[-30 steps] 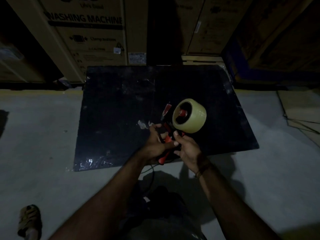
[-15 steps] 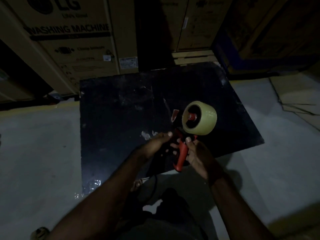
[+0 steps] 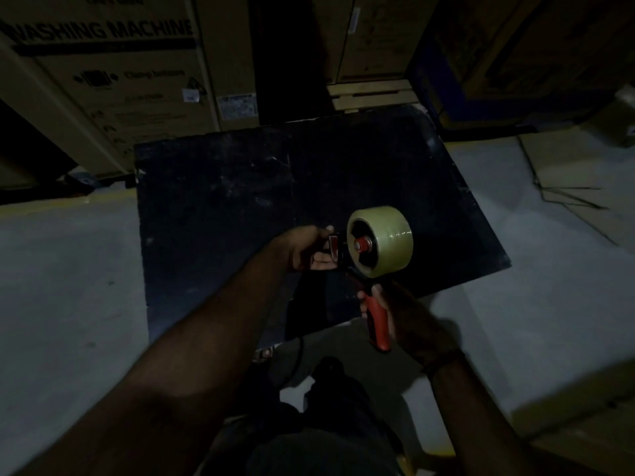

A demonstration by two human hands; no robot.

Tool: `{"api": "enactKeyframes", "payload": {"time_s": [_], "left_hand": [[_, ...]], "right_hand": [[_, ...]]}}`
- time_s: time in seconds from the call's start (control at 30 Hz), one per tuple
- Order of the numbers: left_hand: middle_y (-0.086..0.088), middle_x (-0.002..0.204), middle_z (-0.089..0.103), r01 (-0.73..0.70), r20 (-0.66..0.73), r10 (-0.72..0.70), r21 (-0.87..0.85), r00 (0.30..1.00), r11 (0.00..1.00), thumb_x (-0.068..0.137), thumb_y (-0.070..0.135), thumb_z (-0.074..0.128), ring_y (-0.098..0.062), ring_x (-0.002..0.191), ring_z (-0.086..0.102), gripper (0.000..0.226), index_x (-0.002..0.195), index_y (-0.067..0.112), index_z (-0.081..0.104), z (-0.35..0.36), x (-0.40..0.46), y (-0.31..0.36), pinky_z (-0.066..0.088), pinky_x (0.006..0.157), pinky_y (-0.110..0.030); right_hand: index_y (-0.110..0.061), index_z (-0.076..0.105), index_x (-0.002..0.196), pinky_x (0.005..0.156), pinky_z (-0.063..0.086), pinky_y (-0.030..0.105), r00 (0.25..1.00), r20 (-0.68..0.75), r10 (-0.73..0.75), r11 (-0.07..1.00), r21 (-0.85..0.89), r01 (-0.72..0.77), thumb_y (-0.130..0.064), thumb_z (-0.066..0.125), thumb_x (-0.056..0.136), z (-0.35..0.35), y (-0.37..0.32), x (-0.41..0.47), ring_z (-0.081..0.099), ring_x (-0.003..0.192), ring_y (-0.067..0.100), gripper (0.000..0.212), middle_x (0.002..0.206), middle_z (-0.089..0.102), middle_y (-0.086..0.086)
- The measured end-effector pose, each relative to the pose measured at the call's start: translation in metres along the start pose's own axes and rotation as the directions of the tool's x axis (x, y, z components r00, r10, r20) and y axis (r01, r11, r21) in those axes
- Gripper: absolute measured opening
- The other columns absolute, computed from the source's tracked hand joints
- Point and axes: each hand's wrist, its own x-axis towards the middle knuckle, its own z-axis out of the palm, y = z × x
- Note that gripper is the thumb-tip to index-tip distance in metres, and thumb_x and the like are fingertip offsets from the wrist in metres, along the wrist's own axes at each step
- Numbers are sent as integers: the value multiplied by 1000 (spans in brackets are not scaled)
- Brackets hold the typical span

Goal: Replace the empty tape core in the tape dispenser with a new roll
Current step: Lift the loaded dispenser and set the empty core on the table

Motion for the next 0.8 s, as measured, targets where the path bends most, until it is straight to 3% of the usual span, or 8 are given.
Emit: {"api": "enactKeyframes", "payload": {"time_s": [0.13,0.3,0.4,0.5,0.57,0.63,0.73,0.8], "left_hand": [[-8,87,67,-59,-48,63,81,997,995,114,35,42,-20,72,64,35,99,14,65,9,13,-11,63,56,-32],[-13,91,74,-203,-90,257,392,962,897,102,30,69,-27,79,71,27,104,5,77,18,33,-30,60,71,-40],[-5,81,74,-261,-98,313,356,945,897,101,27,72,-19,70,68,14,98,16,80,23,39,-48,55,66,-32],[-1,64,74,-329,-112,385,342,916,881,98,18,75,-15,55,63,15,95,4,79,20,51,-63,51,57,-28],[-1,60,76,-390,-68,466,449,882,804,97,14,76,-21,53,66,18,91,-3,77,16,59,-71,55,59,-31],[-4,66,78,-414,-2,505,571,863,709,97,19,76,-29,66,75,18,88,4,75,16,65,-76,59,67,-35],[10,64,75,-387,47,564,775,824,500,99,32,73,8,63,69,24,78,21,68,20,73,-84,49,67,-13],[13,66,70,-392,50,623,816,781,425,97,34,74,7,62,65,24,78,23,63,21,81,-88,48,64,-17]], "right_hand": [[-16,68,123,74,58,27,999,50,-16,997,-73,19,-36,68,99,-12,6,-14,68,80,15,30,97,74,2],[3,61,133,88,55,40,996,80,-49,980,-188,64,-74,82,71,-25,20,-36,65,96,26,101,109,70,12],[3,58,137,98,55,44,997,65,-33,984,-170,43,-69,78,80,-32,29,-51,67,106,32,94,116,71,14],[0,56,143,108,52,58,999,42,27,982,-189,-19,-53,69,95,-43,44,-62,69,122,40,72,131,70,25],[10,53,139,81,56,51,997,63,42,973,-231,-26,-45,63,99,-50,52,-65,77,78,19,68,89,77,9],[12,53,133,70,44,51,996,63,63,970,-238,-46,-51,67,97,-57,62,-69,60,50,14,74,70,63,4],[-4,60,139,70,44,64,995,40,91,982,-167,-83,-62,78,86,-59,72,-70,58,78,36,81,96,62,19],[-6,63,135,78,51,58,995,10,102,986,-131,-100,-62,82,81,-59,78,-70,56,93,37,80,107,63,21]]}}
